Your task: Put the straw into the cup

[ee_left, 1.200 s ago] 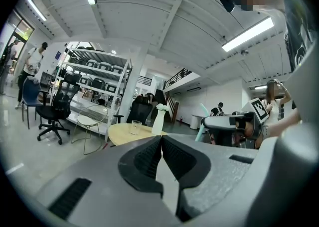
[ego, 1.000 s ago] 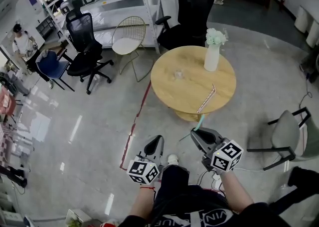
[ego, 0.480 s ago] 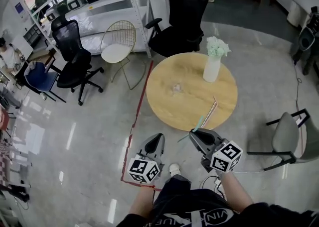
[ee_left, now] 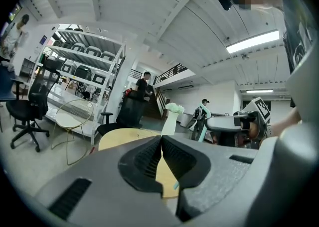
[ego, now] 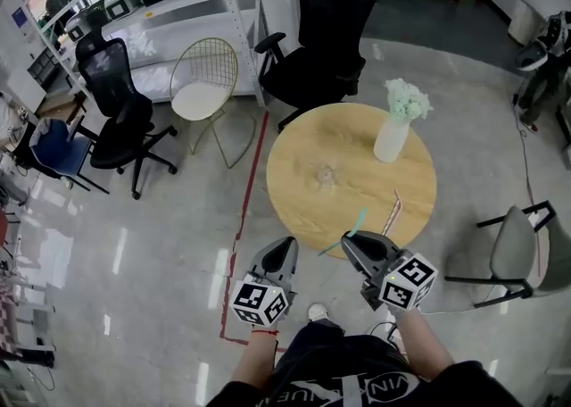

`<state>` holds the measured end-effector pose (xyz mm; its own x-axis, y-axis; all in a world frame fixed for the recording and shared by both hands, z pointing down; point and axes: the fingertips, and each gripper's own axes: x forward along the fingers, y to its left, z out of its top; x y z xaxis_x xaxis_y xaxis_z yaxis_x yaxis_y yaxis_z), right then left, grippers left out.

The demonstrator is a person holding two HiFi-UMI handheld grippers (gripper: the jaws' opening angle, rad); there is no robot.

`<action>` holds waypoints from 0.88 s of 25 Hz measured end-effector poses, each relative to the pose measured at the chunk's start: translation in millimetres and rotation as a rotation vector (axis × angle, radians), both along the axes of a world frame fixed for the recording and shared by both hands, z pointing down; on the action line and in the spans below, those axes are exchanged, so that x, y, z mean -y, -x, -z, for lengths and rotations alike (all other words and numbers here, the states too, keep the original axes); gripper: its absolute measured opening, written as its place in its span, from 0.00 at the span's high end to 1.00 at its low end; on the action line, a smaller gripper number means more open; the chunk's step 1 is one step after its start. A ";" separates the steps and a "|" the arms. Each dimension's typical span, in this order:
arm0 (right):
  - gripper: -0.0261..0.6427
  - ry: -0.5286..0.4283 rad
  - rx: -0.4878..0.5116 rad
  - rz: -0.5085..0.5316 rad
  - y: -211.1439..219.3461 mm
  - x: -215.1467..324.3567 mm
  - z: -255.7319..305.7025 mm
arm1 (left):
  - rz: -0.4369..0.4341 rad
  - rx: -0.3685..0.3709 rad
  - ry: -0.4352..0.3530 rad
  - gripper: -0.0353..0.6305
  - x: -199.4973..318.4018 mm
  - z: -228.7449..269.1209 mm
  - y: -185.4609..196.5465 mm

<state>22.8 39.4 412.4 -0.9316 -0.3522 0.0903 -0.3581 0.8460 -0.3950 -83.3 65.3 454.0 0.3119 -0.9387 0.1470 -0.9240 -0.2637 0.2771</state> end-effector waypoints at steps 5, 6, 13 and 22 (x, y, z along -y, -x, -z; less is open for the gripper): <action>0.92 -0.005 0.007 -0.006 26.6 16.4 -2.2 | -0.003 0.005 0.004 0.93 17.0 -4.4 29.1; 0.92 -0.006 0.004 -0.002 31.4 18.5 -2.3 | -0.001 0.001 0.006 0.93 19.7 -5.3 33.6; 0.92 -0.014 -0.004 -0.005 44.5 38.3 -1.3 | -0.020 -0.017 0.009 0.93 38.7 -12.0 40.7; 0.92 -0.042 0.006 -0.034 52.2 86.9 7.5 | -0.035 -0.025 0.007 0.93 79.7 -14.3 48.5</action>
